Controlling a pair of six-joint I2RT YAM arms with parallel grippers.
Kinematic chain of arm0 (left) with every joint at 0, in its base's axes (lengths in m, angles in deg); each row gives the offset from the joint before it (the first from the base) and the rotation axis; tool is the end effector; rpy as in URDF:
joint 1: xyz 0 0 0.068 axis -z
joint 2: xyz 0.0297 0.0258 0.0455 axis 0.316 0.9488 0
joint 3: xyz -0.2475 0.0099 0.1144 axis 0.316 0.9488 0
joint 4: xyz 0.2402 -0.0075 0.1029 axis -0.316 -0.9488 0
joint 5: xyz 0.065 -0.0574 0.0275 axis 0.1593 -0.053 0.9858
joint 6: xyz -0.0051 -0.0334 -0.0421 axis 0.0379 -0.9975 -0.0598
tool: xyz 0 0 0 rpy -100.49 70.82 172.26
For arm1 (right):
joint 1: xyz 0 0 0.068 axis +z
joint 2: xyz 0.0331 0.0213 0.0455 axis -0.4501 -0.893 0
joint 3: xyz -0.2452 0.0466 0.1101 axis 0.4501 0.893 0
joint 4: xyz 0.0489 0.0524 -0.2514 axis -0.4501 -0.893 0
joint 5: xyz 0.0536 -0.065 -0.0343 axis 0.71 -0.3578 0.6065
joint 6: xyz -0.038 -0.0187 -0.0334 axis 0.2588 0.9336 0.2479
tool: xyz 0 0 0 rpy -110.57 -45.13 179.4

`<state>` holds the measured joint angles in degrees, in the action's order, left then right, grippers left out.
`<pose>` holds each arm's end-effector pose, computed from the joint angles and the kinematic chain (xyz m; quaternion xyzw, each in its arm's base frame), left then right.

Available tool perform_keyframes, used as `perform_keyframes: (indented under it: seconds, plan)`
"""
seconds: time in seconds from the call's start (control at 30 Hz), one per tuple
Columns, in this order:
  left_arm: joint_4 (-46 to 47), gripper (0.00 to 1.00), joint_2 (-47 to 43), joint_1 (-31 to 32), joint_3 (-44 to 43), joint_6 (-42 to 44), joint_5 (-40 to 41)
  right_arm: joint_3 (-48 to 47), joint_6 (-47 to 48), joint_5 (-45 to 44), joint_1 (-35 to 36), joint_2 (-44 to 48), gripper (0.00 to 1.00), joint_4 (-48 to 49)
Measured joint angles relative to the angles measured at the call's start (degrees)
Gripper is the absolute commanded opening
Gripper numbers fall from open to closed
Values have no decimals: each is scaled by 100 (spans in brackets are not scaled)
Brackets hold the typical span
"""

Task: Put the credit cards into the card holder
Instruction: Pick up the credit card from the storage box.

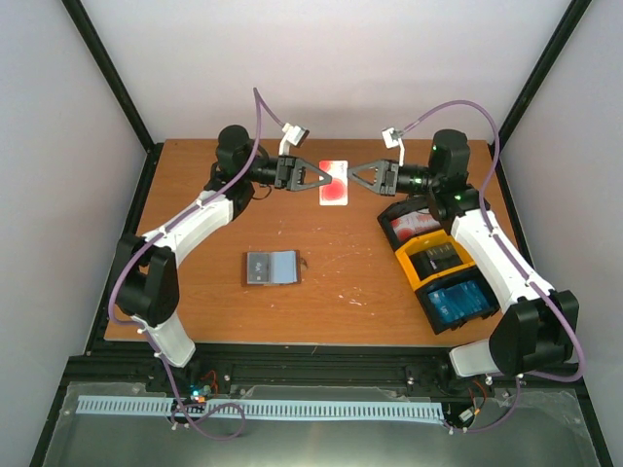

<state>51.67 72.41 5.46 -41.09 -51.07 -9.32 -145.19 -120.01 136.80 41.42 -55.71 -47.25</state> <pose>0.3398 -0.1887 0.3581 0.3047 0.6234 -0.7001 0.1683 0.2965 0.1110 0.3754 -0.2285 0.6972 0.5991 0.3205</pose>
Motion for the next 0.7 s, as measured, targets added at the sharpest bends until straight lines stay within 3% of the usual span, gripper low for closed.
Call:
perform_keyframes:
  seconds: [0.37, 0.57, 0.7]
  plan:
    - [9, 1, 81, -52, -90, -378, 151, -2, -903, 129, 57, -192, 3, 546]
    - [35, 1, 166, -101, -162, -675, 212, -4, -1484, 94, 55, -337, 11, 879]
    - [70, 1, 326, -66, -339, -894, 245, -85, -1631, 98, 90, -479, 11, 833]
